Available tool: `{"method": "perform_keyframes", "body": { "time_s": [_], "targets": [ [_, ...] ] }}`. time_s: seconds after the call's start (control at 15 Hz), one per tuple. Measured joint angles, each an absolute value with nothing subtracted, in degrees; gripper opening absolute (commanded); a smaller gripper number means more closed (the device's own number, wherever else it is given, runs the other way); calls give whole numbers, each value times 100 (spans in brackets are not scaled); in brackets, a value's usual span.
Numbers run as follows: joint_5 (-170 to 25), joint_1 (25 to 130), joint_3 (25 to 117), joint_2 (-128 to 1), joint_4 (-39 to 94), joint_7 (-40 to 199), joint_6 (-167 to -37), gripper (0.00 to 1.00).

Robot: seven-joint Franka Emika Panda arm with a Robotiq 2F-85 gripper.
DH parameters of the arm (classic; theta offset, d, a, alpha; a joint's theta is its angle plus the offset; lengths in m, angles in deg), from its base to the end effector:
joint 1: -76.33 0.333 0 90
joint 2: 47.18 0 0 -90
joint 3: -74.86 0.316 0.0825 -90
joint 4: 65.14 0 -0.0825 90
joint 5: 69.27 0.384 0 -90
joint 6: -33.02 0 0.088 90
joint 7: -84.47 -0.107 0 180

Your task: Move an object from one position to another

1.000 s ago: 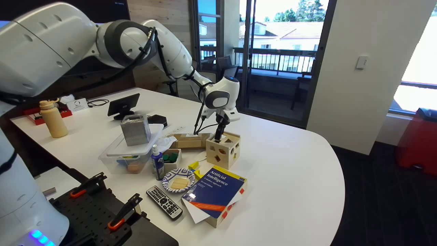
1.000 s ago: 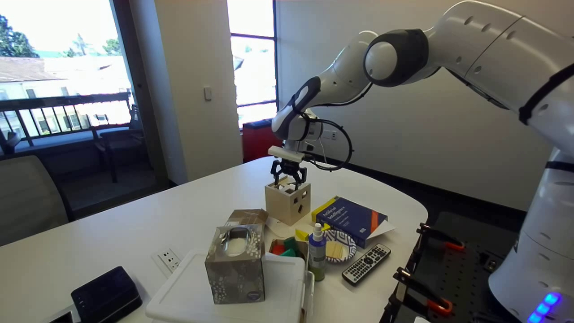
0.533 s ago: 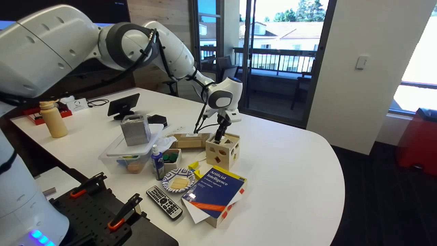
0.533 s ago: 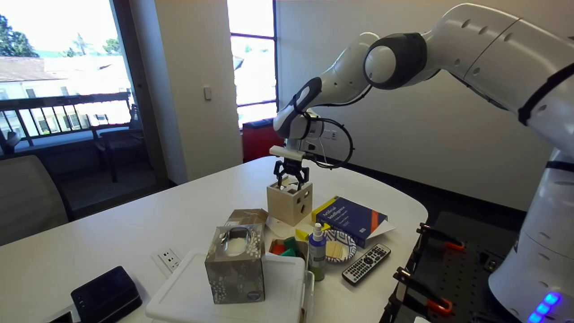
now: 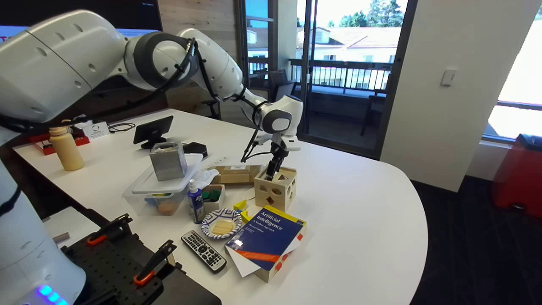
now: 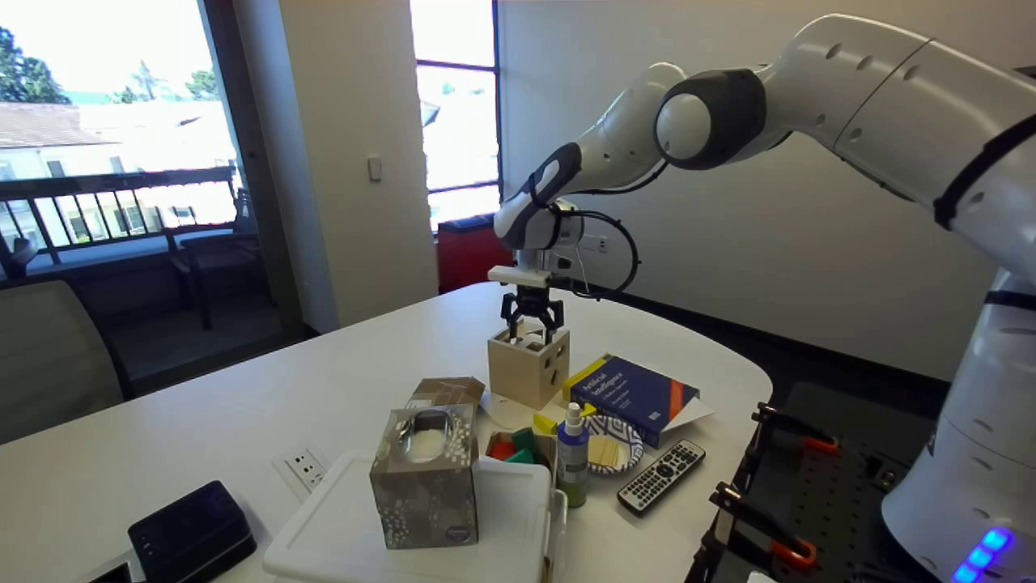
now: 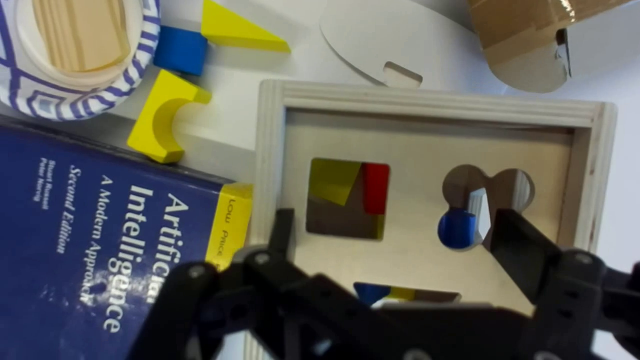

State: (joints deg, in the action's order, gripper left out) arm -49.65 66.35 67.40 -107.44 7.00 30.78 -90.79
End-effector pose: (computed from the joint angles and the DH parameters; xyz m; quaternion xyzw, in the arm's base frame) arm 0.7043 -0.1843 0.1055 -0.7623 0.6390 0.0888 0.0513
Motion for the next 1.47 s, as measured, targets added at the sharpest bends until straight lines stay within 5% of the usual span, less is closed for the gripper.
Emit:
{"method": "perform_keyframes", "body": {
  "time_s": [1.47],
  "targets": [
    [-5238,6457,6544,-10877,445,2778,-8924,100]
  ]
}}
